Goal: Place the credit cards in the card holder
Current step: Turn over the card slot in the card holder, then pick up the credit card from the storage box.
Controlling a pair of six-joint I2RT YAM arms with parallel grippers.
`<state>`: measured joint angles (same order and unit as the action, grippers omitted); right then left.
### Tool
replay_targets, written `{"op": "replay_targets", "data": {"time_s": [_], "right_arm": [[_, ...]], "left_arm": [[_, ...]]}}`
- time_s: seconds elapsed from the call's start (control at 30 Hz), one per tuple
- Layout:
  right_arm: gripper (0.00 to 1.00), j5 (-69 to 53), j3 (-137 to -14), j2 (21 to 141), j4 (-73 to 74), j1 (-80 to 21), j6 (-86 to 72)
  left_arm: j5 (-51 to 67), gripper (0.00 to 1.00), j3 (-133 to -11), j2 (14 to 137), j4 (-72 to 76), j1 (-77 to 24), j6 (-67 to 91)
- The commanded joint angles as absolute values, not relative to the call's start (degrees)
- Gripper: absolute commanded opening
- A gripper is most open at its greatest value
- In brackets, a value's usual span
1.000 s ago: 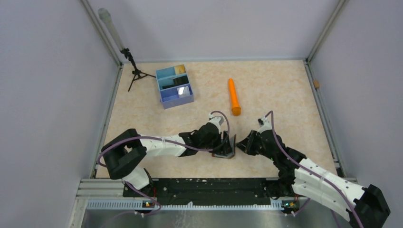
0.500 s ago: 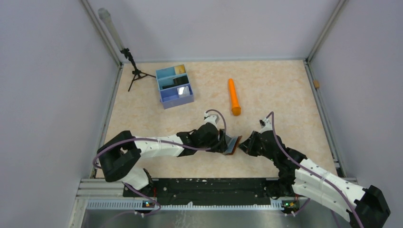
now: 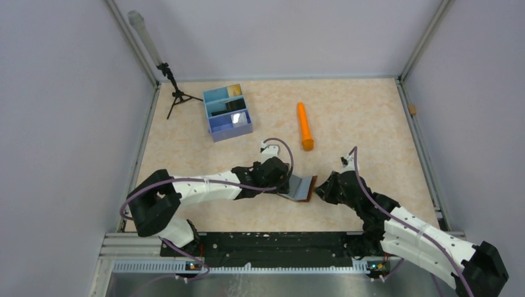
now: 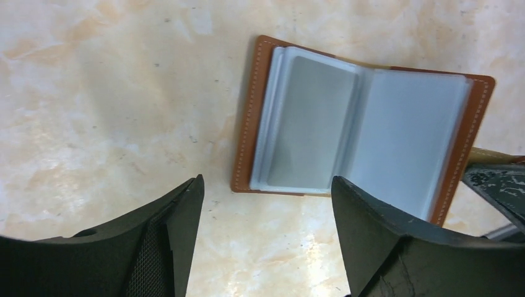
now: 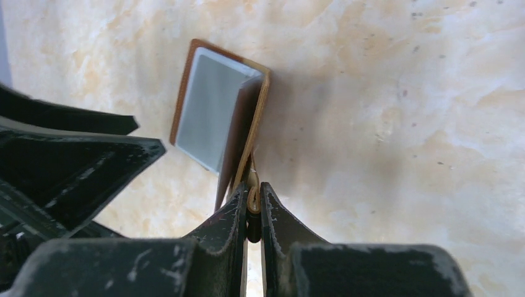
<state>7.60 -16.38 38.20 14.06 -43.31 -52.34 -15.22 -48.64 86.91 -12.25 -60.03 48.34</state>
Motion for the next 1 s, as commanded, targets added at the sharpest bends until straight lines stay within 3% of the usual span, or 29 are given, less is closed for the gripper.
{"op": "replay_targets", "data": {"time_s": [0.0,0.2,0.37,0.5,0.67,0.97], "right_arm": [[0.07,13.83,-18.56,38.71,20.09,-43.08,-52.41],[0.55,24.76,-27.28,40.42,33.47,-43.07,-50.54],[0.77,27.55,-32.99,40.54,34.9,-43.0,-44.96],[0.85,26.41,-36.12,41.72,32.77,-42.91,-40.77],[0.88,22.33,-37.2,44.41,28.88,-41.31,-37.37],[0.88,15.52,-34.68,42.88,25.14,-38.23,-36.67]], "left_arm": [[-20.35,0.81,-51.03,86.17,-17.49,-59.91,48.73],[-13.58,0.95,-54.83,77.32,-22.69,-54.38,42.06],[-5.41,0.99,-61.41,73.1,-28.8,-40.8,32.02],[-0.32,0.99,-69.48,77.76,-32.25,-29.26,24.13],[5.12,0.99,-79.0,87.73,-30.26,-19.35,19.9],[8.87,0.9,-91.59,106.43,-31.26,-12.84,17.43]]}}
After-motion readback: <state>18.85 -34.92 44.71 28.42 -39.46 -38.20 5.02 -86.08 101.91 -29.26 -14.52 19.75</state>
